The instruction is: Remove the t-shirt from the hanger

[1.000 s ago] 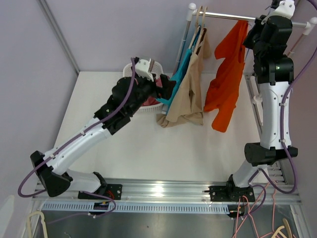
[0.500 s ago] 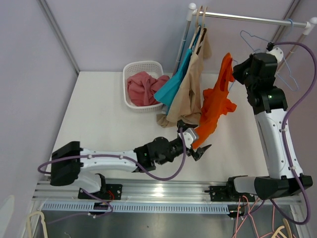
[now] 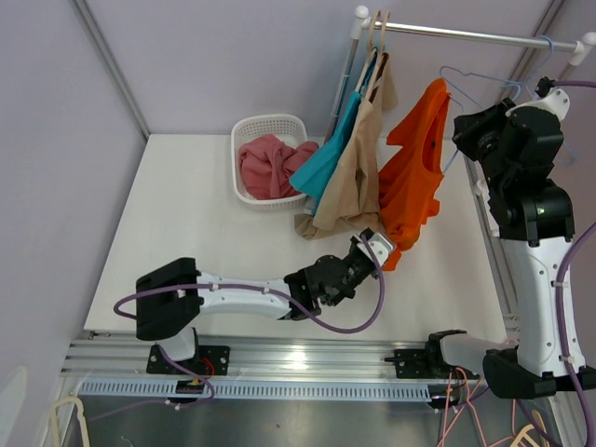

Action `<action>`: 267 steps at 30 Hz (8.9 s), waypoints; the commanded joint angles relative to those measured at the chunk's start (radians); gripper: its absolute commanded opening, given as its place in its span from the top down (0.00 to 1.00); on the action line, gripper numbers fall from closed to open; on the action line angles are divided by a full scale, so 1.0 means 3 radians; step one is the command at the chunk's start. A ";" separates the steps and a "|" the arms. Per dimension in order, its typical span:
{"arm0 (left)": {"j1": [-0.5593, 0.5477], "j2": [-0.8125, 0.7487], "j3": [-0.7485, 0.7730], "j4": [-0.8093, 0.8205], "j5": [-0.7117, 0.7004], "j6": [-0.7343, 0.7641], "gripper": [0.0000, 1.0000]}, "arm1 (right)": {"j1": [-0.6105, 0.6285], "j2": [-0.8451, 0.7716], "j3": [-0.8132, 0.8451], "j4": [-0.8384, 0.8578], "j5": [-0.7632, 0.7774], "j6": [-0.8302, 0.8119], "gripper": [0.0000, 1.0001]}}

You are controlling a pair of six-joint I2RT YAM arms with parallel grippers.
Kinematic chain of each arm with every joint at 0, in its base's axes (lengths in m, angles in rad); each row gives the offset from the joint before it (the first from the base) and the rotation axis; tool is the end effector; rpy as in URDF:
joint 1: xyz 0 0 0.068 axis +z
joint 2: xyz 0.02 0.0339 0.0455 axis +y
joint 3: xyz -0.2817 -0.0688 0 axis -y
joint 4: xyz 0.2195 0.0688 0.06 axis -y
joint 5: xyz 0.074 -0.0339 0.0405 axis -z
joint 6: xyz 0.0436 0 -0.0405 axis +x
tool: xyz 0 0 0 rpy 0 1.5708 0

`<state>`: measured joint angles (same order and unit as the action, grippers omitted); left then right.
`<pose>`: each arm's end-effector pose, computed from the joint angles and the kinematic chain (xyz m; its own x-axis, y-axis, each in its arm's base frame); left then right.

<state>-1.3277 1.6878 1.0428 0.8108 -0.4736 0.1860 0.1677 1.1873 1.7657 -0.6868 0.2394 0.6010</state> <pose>0.1097 -0.3598 0.3279 0.1788 -0.0371 -0.9832 0.7351 0.6692 0.1084 0.1804 0.0201 0.5324 -0.0482 0.5490 -0.8344 0.1183 0.8327 0.5410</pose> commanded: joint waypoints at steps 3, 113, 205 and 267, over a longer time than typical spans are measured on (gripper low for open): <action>-0.0359 -0.0527 -0.0448 0.0860 -0.0022 0.0555 0.99 | -0.0113 0.0296 0.0429 -0.0343 -0.0005 -0.0004 1.00; -0.1152 -0.0119 0.0998 0.0171 -0.0682 0.1185 1.00 | -0.0738 0.1466 0.1927 -0.1330 -0.1809 0.0078 1.00; 0.3659 0.0535 0.5135 -0.2120 0.2213 -0.2092 0.99 | -0.1316 0.2664 0.2326 0.0439 -0.1938 -0.0884 1.00; 0.2821 -0.0021 0.3249 -0.4473 0.1818 -0.2094 0.01 | -0.0160 0.2116 0.2229 -0.0217 -0.1289 -0.0925 0.34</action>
<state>-0.4114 1.7554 2.0773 -0.6147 0.0788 -0.5636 0.0834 1.7493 2.3836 -0.7856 -0.1226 0.2966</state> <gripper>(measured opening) 0.994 0.660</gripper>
